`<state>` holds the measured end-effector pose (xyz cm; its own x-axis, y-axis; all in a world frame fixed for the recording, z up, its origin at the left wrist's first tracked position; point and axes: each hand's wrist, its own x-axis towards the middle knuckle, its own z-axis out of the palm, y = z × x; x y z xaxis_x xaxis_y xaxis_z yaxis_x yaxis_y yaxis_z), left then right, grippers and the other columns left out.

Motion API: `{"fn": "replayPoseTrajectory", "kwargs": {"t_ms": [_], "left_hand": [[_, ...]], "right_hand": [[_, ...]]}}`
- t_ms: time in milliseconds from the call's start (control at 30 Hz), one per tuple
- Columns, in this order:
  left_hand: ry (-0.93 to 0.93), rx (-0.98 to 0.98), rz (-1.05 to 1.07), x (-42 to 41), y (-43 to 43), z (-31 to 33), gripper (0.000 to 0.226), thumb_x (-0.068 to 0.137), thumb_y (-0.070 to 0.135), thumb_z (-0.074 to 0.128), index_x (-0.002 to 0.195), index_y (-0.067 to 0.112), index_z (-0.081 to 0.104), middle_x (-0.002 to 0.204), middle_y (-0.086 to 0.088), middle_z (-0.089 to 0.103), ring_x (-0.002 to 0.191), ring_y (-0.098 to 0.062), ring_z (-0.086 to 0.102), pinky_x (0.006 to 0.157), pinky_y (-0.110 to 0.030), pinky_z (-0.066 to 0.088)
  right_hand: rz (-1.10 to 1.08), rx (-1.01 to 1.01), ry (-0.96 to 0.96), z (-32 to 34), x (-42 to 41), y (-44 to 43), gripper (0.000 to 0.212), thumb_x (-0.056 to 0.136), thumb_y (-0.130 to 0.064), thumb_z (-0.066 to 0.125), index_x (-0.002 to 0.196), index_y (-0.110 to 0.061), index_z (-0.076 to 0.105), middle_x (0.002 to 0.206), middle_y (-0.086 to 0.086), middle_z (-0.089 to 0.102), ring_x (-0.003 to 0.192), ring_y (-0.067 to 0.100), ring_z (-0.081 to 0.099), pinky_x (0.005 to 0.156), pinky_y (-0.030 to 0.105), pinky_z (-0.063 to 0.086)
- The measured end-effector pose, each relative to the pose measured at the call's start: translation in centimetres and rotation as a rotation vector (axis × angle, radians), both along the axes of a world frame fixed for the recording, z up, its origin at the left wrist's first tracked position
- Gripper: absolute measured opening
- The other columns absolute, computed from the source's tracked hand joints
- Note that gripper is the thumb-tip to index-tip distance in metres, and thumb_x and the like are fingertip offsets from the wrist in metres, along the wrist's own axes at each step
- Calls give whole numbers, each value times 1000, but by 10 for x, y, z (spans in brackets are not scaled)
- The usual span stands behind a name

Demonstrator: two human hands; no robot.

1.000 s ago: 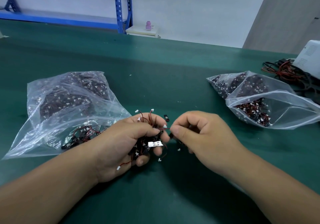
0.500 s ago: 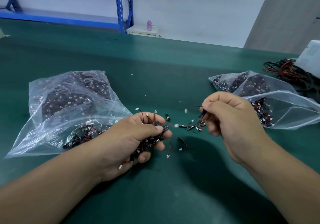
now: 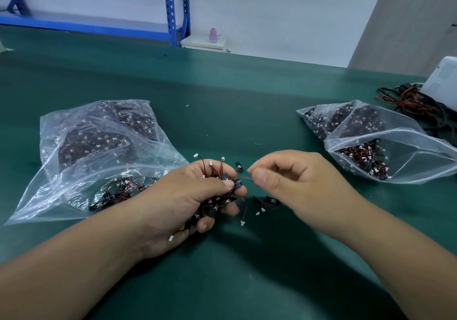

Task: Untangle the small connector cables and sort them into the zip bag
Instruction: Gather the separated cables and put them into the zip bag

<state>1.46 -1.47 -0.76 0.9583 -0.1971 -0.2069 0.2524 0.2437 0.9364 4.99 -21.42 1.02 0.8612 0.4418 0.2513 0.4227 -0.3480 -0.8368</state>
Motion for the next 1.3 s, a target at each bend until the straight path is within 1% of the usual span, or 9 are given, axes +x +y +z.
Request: {"fn": "replayPoseTrajectory", "kwargs": {"t_ms": [167, 300, 400, 600, 700, 833, 1000, 1133, 1300], "left_hand": [[7, 5, -5, -1, -1, 1, 26, 81, 13, 68, 105, 13, 58, 92, -12, 73, 66, -21, 69, 31, -19, 32], [34, -3, 13, -1, 0, 1, 15, 91, 4, 61, 103, 13, 59, 91, -13, 72, 63, -21, 66, 32, -18, 33], [36, 2, 22, -1, -1, 2, 14, 92, 3, 60, 103, 12, 58, 91, -13, 72, 62, -19, 65, 31, -19, 33], [40, 9, 21, -1, -1, 1, 14, 90, 5, 61, 102, 12, 58, 95, -15, 74, 67, -20, 71, 31, -18, 32], [30, 16, 8, -2, 0, 1, 14, 89, 5, 62, 101, 12, 57, 97, -15, 74, 69, -21, 72, 30, -18, 32], [-11, 29, -29, -3, 0, 1, 21, 86, 10, 66, 104, 12, 56, 91, -13, 74, 70, -22, 71, 30, -17, 32], [-52, 107, -20, -2, -1, 0, 25, 75, 30, 74, 94, 21, 60, 78, -14, 64, 40, -18, 47, 32, -18, 23], [-89, 126, -32, 0, -1, -3, 24, 84, 30, 76, 93, 18, 58, 81, -20, 67, 43, -18, 38, 35, -18, 21], [-77, 185, -55, 0, -1, -2, 29, 89, 38, 62, 101, 15, 49, 86, -25, 72, 41, -19, 39, 42, -31, 10]], "right_hand": [[-55, -76, -228, 1, -4, 3, 14, 85, -21, 73, 71, -22, 72, 65, -7, 64, 58, 4, 52, 55, 20, 42], [-153, 108, -113, 9, 3, -1, 18, 84, -31, 66, 72, -17, 67, 55, -6, 58, 49, 2, 44, 50, 16, 36], [-222, 204, 4, 13, 10, -8, 22, 84, -34, 64, 75, -14, 66, 61, 9, 61, 47, 9, 40, 46, 20, 34], [-236, -233, -54, 5, 17, -17, 17, 82, -39, 68, 72, -27, 73, 54, -16, 59, 45, 1, 45, 47, 11, 35], [-228, -191, -114, 2, 15, -12, 16, 87, -33, 66, 76, -24, 73, 74, -17, 67, 61, -2, 55, 56, 10, 36], [-43, -156, -174, 2, 4, -1, 14, 81, -40, 63, 80, -29, 72, 77, -20, 68, 67, 0, 59, 62, 10, 40], [40, -301, -116, -7, -10, 6, 42, 68, -62, 65, 105, -42, 64, 82, -19, 68, 56, 3, 53, 55, 22, 40], [-2, -252, -128, -11, -14, 11, 15, 80, -35, 69, 95, -38, 67, 73, -22, 70, 50, 4, 51, 49, 26, 45], [-9, -215, -134, -10, -15, 12, 9, 82, -34, 64, 87, -32, 71, 75, -15, 71, 63, 12, 60, 60, 37, 53]]}}
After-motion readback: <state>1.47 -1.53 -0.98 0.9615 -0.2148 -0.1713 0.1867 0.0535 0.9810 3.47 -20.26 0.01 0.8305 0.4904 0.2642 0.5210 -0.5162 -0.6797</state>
